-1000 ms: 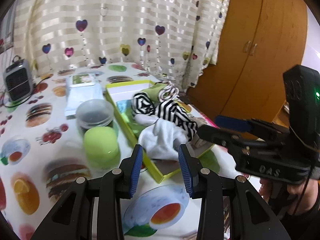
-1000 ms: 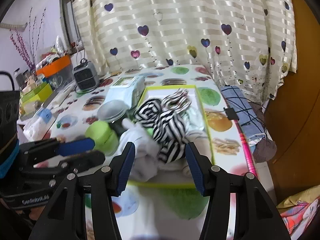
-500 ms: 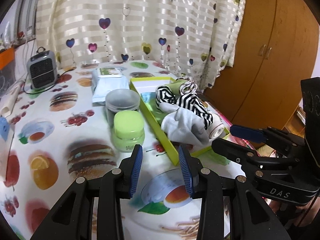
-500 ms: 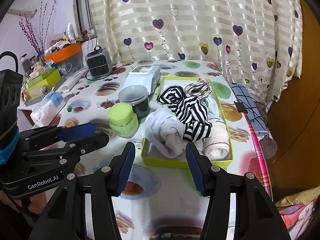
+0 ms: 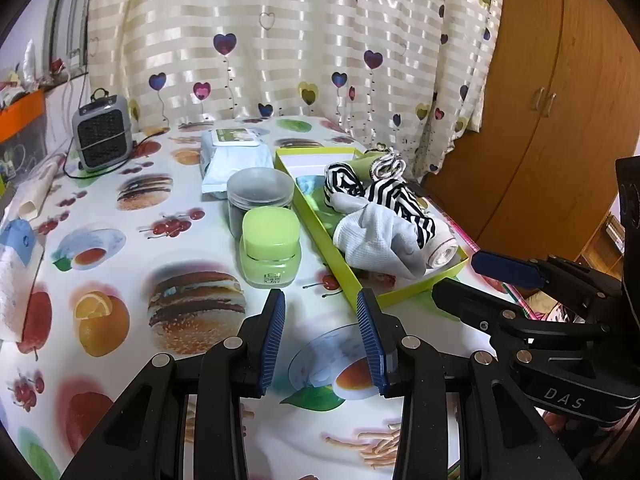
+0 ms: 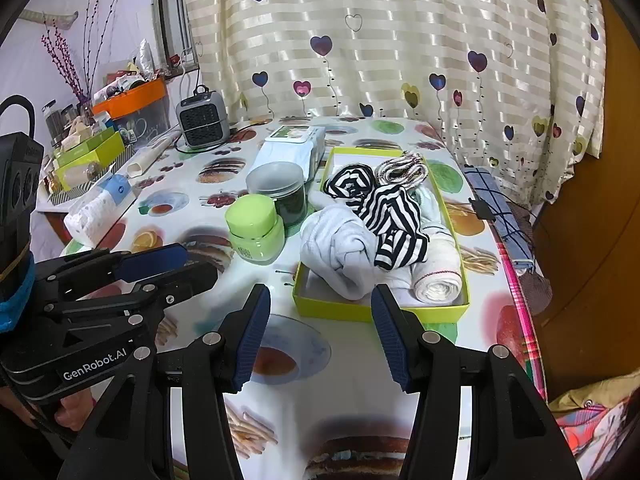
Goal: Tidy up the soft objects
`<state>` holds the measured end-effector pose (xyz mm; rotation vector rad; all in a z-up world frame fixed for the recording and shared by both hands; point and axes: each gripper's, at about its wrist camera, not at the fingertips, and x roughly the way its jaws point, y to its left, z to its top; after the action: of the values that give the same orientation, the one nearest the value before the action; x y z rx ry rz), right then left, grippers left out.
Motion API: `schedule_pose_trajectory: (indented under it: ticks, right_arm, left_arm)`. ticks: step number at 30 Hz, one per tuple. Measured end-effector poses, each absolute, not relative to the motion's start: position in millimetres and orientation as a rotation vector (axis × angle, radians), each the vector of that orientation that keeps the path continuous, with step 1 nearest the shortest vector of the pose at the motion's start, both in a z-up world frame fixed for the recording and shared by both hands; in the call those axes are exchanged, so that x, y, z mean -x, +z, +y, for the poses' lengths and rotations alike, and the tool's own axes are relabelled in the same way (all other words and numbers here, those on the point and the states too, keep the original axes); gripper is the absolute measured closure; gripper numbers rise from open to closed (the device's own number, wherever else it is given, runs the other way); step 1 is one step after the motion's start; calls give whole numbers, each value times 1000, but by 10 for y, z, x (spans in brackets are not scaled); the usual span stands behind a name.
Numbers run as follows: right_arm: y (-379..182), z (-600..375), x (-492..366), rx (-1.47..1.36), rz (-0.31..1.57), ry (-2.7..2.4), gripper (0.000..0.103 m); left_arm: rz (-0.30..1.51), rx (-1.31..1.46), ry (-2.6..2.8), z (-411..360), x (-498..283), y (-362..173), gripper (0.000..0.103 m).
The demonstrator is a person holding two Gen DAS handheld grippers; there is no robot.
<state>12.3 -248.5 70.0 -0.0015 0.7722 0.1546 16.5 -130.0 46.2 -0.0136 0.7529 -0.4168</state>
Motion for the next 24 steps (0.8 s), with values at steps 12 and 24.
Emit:
schedule_pose_trajectory:
  ticks: [12, 24]
  right_arm:
    - [690, -2487, -111, 2, 774, 157, 49]
    - [663, -2479, -137, 5, 781, 162, 49]
  left_arm:
    - [767, -10, -399, -1315, -173, 430, 67]
    - [773, -21, -384, -1332, -186, 418, 67]
